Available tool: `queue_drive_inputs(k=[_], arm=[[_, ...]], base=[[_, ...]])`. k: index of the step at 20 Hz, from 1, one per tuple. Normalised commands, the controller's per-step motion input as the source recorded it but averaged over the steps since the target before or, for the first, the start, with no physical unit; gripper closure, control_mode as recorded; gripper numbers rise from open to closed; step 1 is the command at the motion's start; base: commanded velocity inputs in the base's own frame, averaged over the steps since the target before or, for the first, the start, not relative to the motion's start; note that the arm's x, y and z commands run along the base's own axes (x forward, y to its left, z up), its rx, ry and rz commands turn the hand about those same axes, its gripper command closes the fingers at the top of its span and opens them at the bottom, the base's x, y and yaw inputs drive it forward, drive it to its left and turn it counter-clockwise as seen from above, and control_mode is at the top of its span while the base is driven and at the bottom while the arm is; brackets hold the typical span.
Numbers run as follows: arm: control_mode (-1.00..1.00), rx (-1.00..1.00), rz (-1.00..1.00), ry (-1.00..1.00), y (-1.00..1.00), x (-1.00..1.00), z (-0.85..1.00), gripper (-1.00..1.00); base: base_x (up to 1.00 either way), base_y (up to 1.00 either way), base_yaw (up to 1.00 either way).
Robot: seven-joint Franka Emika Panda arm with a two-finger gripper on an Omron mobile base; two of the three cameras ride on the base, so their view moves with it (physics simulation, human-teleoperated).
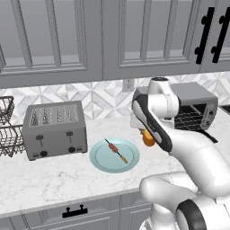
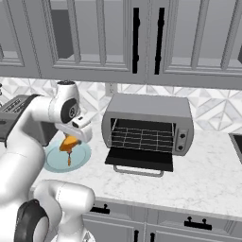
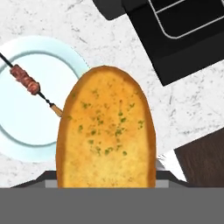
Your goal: Pick up the kebab skewer and baguette bread, and place them inside the toaster oven. Close the toaster oven door and start by setting the timer.
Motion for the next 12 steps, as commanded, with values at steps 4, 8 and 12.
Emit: queue_drive_inputs(k=[4,8,12], arm=[[-1.00,0.00,-0.23,0.00,-0.67,-0.19,0.37,1.00],[-1.00,0.00,-0.30,0.00,-0.81,-0.21,0.24,1.00],[-1.00,0.00,-0.33,0.00,-0.66,-0.07,0.24,1.00]], base=[[0.00,0.00,0.00],[0.00,0.00,0.00],[0.00,0.00,0.00]])
